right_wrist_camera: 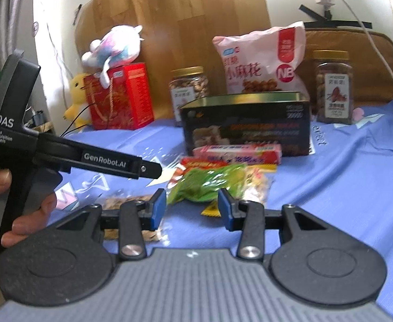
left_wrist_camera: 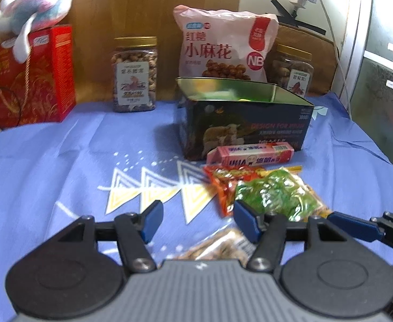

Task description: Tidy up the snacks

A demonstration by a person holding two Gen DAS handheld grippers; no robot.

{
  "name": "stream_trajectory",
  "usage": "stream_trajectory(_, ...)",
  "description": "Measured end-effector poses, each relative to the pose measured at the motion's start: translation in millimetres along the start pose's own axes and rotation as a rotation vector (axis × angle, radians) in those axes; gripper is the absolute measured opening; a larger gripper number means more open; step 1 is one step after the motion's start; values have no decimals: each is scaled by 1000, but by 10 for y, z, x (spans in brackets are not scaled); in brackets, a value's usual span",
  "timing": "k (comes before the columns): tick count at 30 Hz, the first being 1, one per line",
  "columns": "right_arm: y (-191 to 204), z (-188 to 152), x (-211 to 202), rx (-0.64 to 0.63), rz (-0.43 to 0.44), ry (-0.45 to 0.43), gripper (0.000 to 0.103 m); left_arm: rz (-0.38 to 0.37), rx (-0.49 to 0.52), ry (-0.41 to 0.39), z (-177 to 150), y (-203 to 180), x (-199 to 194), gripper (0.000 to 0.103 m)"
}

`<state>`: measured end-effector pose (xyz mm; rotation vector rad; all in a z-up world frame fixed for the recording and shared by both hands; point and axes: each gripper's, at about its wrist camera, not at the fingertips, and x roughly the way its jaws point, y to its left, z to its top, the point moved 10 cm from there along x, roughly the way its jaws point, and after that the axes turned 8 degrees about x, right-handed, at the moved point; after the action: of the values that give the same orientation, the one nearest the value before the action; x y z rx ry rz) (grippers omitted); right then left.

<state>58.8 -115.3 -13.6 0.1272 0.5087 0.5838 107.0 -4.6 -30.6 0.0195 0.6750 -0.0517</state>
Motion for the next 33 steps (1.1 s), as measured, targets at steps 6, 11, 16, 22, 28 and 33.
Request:
stream_trajectory(6, 112, -127, 17, -11, 18, 41, 45, -5, -74, 19, -233, 261, -120, 59)
stream_trajectory(11, 159, -212, 80, 6, 35, 84, 45, -21, -127, 28, -413, 407, -231, 59)
stream_trajectory(16, 158, -264, 135, 40, 42, 117, 45, -59, -166, 25, -488, 449, -305, 60)
stream_trajectory(22, 24, -288, 175, 217, 99, 175, 46, -51, -103, 10, -572, 330, -318, 62)
stream_trajectory(28, -175, -274, 164, 477, 188, 203, 46, -12, -24, -11, -603, 252, -317, 63)
stream_trajectory(33, -220, -260, 155, 562, 221, 222, 45, -11, -7, -18, -614, 248, -316, 63)
